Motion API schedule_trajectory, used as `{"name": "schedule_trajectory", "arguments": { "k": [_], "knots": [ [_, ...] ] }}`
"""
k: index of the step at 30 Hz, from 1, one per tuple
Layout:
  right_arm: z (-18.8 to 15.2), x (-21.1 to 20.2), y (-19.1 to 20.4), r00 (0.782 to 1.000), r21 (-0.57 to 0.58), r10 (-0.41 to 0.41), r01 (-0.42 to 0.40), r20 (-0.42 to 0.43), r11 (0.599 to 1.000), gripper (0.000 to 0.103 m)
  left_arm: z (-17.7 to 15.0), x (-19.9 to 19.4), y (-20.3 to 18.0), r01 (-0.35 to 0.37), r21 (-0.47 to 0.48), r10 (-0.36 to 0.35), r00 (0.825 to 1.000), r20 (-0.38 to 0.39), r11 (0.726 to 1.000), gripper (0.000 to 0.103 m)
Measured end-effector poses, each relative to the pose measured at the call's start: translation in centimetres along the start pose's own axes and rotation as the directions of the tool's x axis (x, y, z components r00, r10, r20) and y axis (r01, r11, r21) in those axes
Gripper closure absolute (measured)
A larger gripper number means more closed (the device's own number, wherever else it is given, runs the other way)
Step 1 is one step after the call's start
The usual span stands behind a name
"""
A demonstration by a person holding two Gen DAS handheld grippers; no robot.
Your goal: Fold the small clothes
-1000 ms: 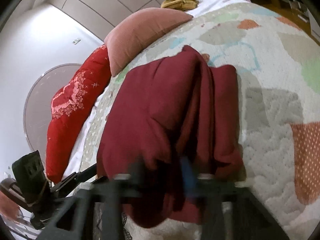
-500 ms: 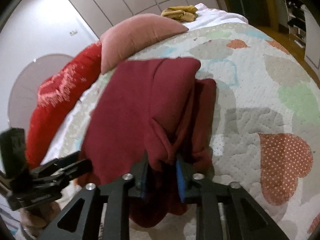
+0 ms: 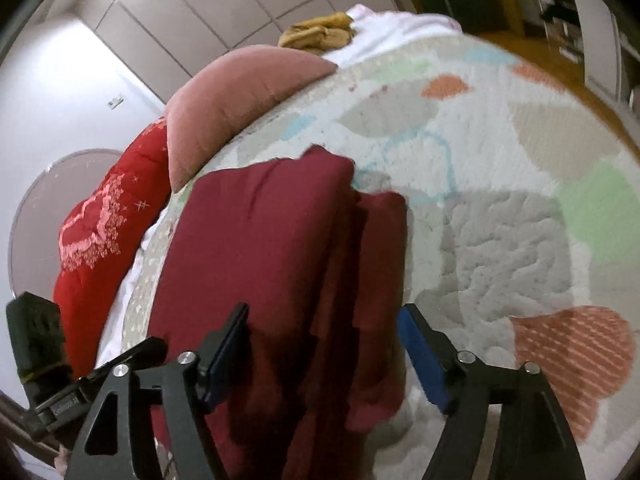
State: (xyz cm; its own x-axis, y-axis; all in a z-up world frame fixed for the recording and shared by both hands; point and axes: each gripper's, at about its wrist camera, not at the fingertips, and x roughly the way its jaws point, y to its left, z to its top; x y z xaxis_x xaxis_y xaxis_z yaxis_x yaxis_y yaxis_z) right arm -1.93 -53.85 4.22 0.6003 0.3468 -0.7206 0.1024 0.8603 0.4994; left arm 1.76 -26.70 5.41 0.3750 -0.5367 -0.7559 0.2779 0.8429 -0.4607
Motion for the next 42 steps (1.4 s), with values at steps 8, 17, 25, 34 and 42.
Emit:
{"name": "schedule_trajectory", "arguments": {
  "k": [8,17,25,34,42],
  "knots": [
    [0.7,2.7,-1.2,0.993,0.014,0.114,-0.114,-0.010,0.993,0.018,1.1,3.2,0.4,0.079,-0.007,-0.079,0.995,-0.053,0.997,0.019],
    [0.1,1.5,0.6,0.989,-0.028,0.150,-0.150,0.009,0.988,0.060,0.7,1.9,-1.3,0.072,0.086,-0.069,0.997,-0.034,0.994,0.044],
    [-1.5,-2.6,4.4,0.961,-0.026,0.277,-0.277,-0.005,0.961,0.062,-1.2,-5.3,-0.7,0.089,0.099,-0.088,0.996,-0.011,0.991,0.047],
    [-6.2,0.3,6.9,0.974,-0.075,0.172,-0.185,-0.149,0.980,0.052,-5.8,-4.4,2.9,-0.011,0.032,0.013,0.998,-0.055,0.999,0.045],
    [-6.2,-4.5,8.2,0.995,-0.156,0.087,-0.093,-0.040,0.983,0.045,-6.0,-7.1,2.0,-0.078,0.056,0.078,0.997,0.005,0.995,0.045]
  ]
}}
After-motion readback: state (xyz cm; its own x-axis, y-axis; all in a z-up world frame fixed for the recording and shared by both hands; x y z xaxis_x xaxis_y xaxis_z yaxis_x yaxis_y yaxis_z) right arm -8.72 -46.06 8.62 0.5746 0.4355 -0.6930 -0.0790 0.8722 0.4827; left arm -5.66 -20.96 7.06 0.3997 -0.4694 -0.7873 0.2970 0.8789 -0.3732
